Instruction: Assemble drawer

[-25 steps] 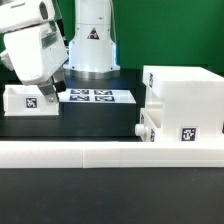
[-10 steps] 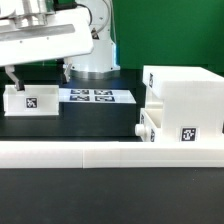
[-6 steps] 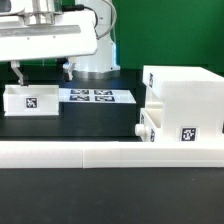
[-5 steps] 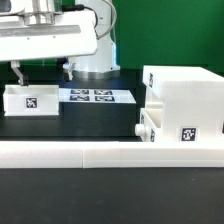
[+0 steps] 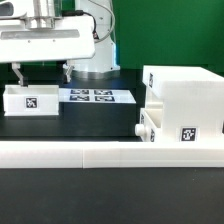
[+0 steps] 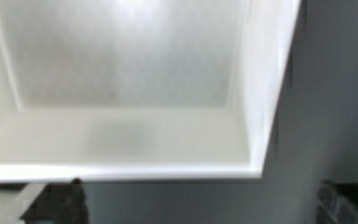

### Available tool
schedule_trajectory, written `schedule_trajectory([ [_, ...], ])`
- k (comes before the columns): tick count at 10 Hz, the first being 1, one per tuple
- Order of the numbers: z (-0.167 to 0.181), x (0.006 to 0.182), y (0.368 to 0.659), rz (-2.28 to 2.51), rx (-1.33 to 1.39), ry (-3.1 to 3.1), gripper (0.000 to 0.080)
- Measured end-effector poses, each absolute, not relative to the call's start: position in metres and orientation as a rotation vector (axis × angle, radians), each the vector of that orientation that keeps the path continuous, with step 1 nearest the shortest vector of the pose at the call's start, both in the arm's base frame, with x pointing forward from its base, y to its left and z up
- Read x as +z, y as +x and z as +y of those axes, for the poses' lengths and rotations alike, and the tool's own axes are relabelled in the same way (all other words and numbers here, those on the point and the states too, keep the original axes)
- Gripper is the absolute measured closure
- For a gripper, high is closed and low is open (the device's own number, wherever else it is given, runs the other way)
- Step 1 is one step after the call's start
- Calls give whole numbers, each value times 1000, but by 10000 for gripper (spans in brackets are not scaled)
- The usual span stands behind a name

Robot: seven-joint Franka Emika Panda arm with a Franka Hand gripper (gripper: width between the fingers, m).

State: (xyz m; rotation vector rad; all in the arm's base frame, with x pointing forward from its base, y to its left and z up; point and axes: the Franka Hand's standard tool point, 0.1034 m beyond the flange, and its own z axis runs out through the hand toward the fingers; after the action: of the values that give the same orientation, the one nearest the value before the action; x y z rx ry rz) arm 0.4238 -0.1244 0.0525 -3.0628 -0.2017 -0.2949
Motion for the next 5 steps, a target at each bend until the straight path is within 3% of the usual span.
schedule_trajectory([
  [5, -118, 23, 395, -165, -282, -3081, 151],
])
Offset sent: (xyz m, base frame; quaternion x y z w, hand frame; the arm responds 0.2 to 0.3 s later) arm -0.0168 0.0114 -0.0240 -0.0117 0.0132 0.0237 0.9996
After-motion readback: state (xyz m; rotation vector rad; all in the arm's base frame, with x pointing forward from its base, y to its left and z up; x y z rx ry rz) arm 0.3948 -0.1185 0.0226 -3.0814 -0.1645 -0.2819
